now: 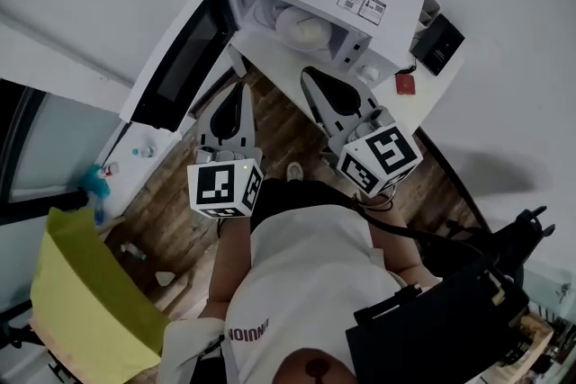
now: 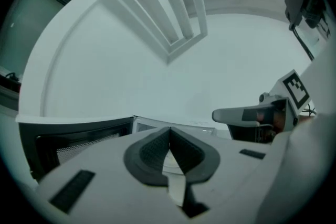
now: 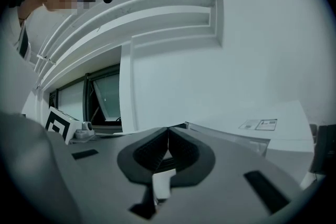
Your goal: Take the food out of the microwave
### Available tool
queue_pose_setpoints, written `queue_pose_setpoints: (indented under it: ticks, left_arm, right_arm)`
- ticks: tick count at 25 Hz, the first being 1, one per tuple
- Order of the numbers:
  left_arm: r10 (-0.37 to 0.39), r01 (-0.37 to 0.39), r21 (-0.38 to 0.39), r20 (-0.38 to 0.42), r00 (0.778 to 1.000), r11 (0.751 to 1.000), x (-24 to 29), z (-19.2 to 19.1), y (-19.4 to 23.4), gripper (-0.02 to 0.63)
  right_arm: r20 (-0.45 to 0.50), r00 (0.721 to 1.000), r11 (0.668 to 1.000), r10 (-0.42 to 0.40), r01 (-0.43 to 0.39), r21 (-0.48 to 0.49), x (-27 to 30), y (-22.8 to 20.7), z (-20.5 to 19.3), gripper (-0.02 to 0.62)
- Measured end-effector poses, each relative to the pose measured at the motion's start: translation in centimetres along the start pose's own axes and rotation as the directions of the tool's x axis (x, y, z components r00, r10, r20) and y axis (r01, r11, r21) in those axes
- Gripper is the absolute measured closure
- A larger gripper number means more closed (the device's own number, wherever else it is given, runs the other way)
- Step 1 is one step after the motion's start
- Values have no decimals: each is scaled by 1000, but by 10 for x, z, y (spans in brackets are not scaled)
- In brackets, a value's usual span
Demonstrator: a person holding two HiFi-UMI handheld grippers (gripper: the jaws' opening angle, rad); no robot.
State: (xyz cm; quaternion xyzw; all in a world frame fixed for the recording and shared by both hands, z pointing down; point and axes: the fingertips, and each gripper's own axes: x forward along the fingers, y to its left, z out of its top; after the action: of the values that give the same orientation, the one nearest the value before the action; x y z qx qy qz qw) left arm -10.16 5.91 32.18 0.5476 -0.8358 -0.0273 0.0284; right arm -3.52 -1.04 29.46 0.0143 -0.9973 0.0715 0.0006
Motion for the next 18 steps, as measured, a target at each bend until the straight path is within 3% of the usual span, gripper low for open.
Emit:
queue_pose_setpoints:
  ticks: [9,18]
  left_arm:
    - [-140,139,-21,-80,987,990,65,-13,8,592]
    - [-358,350,-78,-155,921,934,127,-30,12,591]
  right_arm:
    - [-16,990,988,-139,140,65,18,-40,-8,574]
    - [-36,949,940,-313,315,130,41,-70,-19,574]
